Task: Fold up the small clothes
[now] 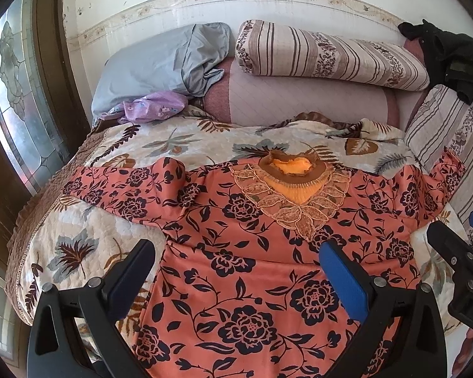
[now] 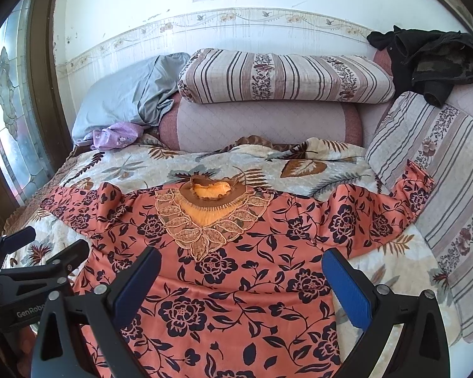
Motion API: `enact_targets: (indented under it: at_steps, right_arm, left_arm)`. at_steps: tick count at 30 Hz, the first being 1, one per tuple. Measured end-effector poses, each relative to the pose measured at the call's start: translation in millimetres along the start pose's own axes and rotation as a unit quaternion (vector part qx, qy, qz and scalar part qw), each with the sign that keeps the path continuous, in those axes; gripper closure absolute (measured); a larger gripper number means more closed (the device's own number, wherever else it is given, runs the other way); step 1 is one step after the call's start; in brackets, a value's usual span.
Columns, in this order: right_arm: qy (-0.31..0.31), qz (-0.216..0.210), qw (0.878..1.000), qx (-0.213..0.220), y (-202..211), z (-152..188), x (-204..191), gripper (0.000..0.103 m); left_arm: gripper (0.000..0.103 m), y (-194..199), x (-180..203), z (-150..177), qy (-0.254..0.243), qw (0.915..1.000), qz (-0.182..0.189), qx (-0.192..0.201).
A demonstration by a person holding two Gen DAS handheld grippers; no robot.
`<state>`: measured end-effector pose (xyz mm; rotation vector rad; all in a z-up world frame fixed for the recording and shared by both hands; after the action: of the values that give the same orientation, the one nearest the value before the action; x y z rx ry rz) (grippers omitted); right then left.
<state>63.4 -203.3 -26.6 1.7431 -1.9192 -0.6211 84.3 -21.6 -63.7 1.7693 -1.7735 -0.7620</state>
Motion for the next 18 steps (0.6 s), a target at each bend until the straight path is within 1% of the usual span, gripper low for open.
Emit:
enact_targets:
  at_steps: [2,3,5,6,7,9,10,11,12,13,14,15,16,18]
  right_arm:
    - [-0.010,-0.034,0.999,-0.009,-10.1,7.8,10.4,0.000]
    - [-0.020,-0.050,0.998,-0.016,-16.7,14.1,20.5,0.000]
    - [-0.056,-0.060,0.995,-0.050,-38.0,34.0,56.2,0.000]
    - [-0.083,-0.063,0.992,-0.066,-47.8,44.3,78.2,0.000]
    - [-0.123,-0.069,0.987,-0.075,-57.3,55.0,105.7,0.000]
    - [-0.219,-0.070,0.970,-0.084,-76.2,74.6,169.3,0.001]
    - [-0.258,-0.055,0.961,-0.084,-83.4,80.5,201.9,0.004]
    - [-0.287,-0.032,0.954,-0.076,-88.6,82.5,236.1,0.009]
    - [-0.300,-0.015,0.952,-0.065,-91.7,79.9,260.8,0.011]
    - [-0.302,0.010,0.952,-0.046,-93.8,72.1,287.2,0.013]
    - [-0.295,0.036,0.954,-0.030,-96.0,62.2,308.2,0.013]
    - [-0.282,0.071,0.957,-0.018,-99.3,49.8,328.5,0.013]
    - [-0.257,0.107,0.960,-0.011,-104.0,35.1,344.8,0.013]
    - [-0.179,0.173,0.968,-0.006,-120.7,1.7,367.5,0.013]
  left_arm:
    - [0.000,-16.5,-6.8,5.3,0.015,0.9999,0.005,-0.006]
    - [0.000,-30.9,-12.9,12.0,0.020,0.9996,-0.004,-0.018]
    - [0.000,-61.2,-25.6,29.0,0.026,0.9983,-0.021,-0.048]
    - [0.000,-77.2,-32.4,40.0,0.028,0.9969,-0.033,-0.065]
    - [0.000,-92.6,-37.9,51.3,0.027,0.9950,-0.045,-0.085]
    - [0.000,-114.5,-44.5,68.0,0.023,0.9925,-0.058,-0.105]
    - [0.000,-122.7,-45.6,75.3,0.021,0.9912,-0.064,-0.114]
    - [0.000,-130.6,-45.9,82.1,0.019,0.9903,-0.066,-0.121]
    - [0.000,-135.0,-45.4,87.7,0.016,0.9897,-0.067,-0.125]
    - [0.000,-141.3,-44.5,92.6,0.013,0.9894,-0.068,-0.128]
    - [0.000,-146.2,-42.8,98.7,0.013,0.9891,-0.064,-0.132]
    - [0.000,-148.2,-44.6,102.3,0.026,0.9908,-0.052,-0.122]
    - [0.000,-147.9,-46.8,103.9,0.042,0.9924,-0.039,-0.109]
    - [0.000,-145.6,-47.6,107.4,0.050,0.9954,-0.026,-0.078]
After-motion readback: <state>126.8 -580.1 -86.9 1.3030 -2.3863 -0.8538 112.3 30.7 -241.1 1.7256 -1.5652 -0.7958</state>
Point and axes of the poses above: each gripper's, at about its wrist camera, not at the fingertips, and y roughly against the way its jaws point, x to its right, z to its underside, the point moved 7 cm from there along -y, roughly the way its jaws point, and after that the axes turned 3 degrees about y, right-handed, at the moved point
